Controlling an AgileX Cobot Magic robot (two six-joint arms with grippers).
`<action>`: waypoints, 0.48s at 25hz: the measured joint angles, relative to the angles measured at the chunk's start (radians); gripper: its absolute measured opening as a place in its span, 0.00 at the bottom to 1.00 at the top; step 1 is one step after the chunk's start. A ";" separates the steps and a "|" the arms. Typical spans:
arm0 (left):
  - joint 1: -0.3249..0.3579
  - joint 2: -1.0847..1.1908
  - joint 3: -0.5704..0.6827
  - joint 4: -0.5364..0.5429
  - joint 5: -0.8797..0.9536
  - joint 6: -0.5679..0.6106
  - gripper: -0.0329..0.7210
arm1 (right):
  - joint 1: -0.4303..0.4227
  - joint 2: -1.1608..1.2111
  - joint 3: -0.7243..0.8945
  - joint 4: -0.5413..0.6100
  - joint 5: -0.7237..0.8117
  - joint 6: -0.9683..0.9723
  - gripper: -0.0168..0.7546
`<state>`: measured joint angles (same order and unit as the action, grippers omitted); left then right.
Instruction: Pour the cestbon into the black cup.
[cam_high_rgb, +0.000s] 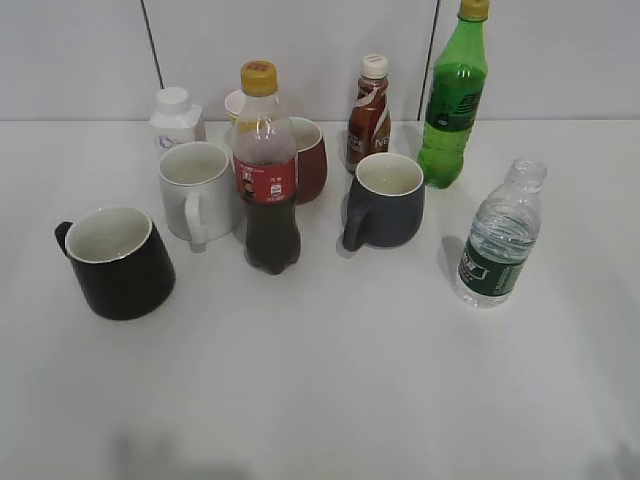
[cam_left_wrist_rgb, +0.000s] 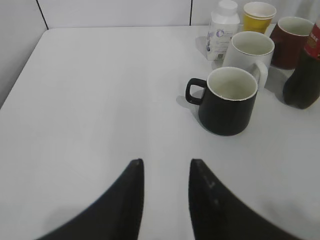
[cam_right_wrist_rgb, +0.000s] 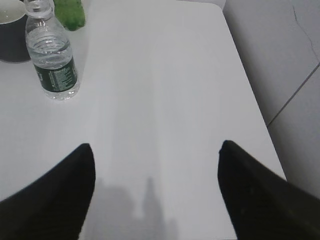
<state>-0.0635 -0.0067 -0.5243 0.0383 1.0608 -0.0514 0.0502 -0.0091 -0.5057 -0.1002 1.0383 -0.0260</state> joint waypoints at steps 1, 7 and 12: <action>0.000 0.000 0.000 0.000 0.000 0.000 0.36 | 0.000 0.000 0.000 0.000 0.000 0.000 0.79; 0.000 0.000 0.000 0.000 0.000 0.000 0.35 | 0.000 0.000 0.000 0.000 0.000 0.000 0.79; 0.000 0.000 0.000 0.000 0.000 0.000 0.35 | 0.000 0.000 0.000 0.000 0.000 0.000 0.79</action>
<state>-0.0635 -0.0067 -0.5243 0.0383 1.0608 -0.0514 0.0502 -0.0091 -0.5057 -0.1002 1.0383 -0.0260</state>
